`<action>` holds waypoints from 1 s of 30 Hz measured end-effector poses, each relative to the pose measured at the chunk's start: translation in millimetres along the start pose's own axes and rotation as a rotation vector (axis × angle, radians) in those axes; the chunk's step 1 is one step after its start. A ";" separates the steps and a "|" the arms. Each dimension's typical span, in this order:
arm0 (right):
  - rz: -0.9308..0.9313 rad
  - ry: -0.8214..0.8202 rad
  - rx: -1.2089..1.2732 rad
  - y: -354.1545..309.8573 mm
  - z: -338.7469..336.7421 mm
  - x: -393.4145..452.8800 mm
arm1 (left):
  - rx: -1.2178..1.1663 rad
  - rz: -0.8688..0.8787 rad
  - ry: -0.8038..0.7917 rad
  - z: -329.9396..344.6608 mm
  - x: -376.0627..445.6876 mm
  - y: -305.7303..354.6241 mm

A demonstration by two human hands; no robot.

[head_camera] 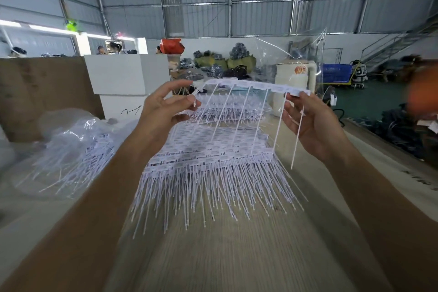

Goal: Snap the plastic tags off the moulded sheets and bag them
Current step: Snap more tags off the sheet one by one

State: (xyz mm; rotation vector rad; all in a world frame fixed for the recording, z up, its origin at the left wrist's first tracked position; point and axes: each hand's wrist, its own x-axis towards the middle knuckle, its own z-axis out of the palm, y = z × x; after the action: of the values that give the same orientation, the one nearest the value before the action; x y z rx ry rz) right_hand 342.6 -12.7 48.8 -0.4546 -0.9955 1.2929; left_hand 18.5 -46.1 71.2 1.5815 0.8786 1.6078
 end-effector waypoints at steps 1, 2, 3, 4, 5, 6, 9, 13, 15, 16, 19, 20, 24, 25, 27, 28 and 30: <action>-0.009 -0.017 0.011 -2.1 0.1 -0.1 | 0.027 -0.001 -0.018 0.5 -0.5 -0.4; -0.019 -0.041 0.031 -4.9 1.3 -0.1 | 0.080 0.000 -0.033 1.6 -1.4 -1.9; -0.032 -0.070 0.052 -7.7 3.1 -0.3 | 0.146 0.003 -0.046 3.4 -2.5 -4.4; -0.042 -0.102 0.070 -9.9 5.0 -0.4 | 0.199 0.008 -0.051 5.6 -3.3 -7.1; -0.049 -0.134 0.079 -11.8 6.9 -0.6 | 0.224 0.014 -0.044 7.6 -3.8 -8.9; -0.051 -0.163 0.083 -13.2 8.7 -1.1 | 0.220 0.022 -0.028 8.9 -3.4 -9.5; -0.033 -0.232 0.082 -12.7 9.2 -3.5 | 0.196 0.038 0.031 7.9 2.0 -9.9; 0.012 -0.343 0.049 -13.8 8.6 -6.5 | 0.266 -0.071 0.056 10.1 2.5 -25.2; 0.037 -0.382 -0.004 -13.6 9.2 -7.8 | 0.268 -0.147 0.070 13.7 -2.0 -38.4; 0.046 -0.388 -0.044 -12.6 9.6 -8.6 | 0.256 -0.189 0.056 16.1 -4.1 -43.4; 0.062 -0.446 -0.088 -16.0 15.7 -11.9 | 0.122 -0.323 -0.074 21.7 -7.2 -48.4; 0.053 -0.490 -0.074 -21.7 20.2 -12.4 | 0.070 -0.336 -0.071 20.8 -5.3 -46.1; -0.050 -0.565 -0.105 -45.3 46.1 -12.6 | -0.021 -0.242 0.185 -5.0 3.6 -28.9; -0.076 -0.535 -0.160 -44.6 50.9 -12.8 | -0.012 -0.225 0.219 -10.8 3.4 -26.0; -0.104 -0.438 -0.221 -37.9 55.3 -14.4 | 0.028 -0.195 0.253 -14.4 0.7 -22.0; -0.098 -0.410 -0.213 -34.8 55.2 -15.7 | 0.042 -0.176 0.254 -12.8 -0.5 -19.6; -0.079 -0.434 -0.178 -34.1 53.5 -18.3 | 0.041 -0.134 0.237 -5.7 -1.3 -12.6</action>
State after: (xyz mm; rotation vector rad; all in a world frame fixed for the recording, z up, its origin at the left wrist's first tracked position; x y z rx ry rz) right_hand 319.6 -51.5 97.0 -0.2692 -1.4854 1.2625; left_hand 13.1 -40.6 59.7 1.3458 1.1252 1.7121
